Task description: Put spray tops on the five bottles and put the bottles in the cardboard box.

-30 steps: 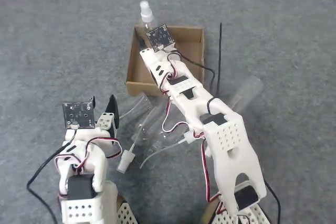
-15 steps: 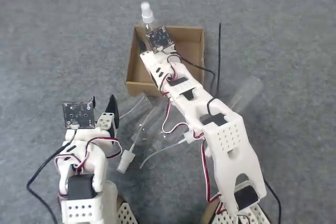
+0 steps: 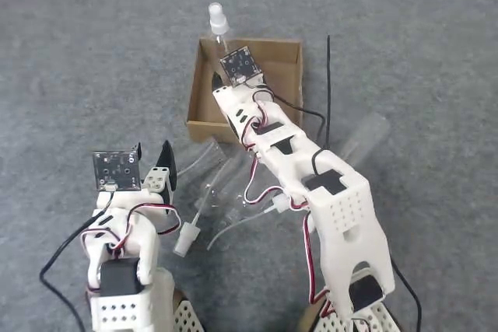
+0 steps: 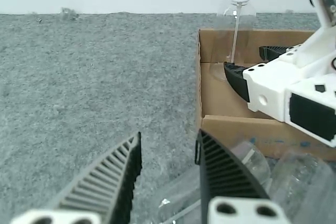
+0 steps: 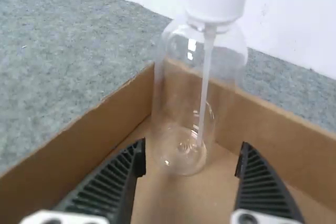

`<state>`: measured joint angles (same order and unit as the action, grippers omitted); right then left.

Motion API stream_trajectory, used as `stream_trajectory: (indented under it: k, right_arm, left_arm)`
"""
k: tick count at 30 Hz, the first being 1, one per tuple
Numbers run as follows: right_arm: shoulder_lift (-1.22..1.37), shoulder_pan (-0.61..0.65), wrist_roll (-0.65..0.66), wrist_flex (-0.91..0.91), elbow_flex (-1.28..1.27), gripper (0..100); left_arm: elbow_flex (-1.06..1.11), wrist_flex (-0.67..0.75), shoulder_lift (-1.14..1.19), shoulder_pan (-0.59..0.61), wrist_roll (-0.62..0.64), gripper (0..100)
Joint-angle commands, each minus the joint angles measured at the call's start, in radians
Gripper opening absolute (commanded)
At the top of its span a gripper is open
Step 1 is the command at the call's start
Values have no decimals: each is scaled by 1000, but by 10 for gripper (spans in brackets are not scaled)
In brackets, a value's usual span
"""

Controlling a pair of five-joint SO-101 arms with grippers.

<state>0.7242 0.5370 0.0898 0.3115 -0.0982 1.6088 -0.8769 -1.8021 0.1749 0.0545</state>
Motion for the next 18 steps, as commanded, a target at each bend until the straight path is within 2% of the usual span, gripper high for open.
stream_trajectory:
  k: [1,5,9,18]
  right_arm:
    - [-91,1,14,-7,5,224]
    - [-90,-13,17,-7,0,173]
    - [-88,-16,91,-7,0,125]
    - [-87,-10,97,1,6,119]
  left_arm:
    - [-7,34,-15,6,-11,163]
    - [-7,34,-15,6,-11,163]
    - [-7,34,-15,6,-11,163]
    - [-7,34,-15,6,-11,163]
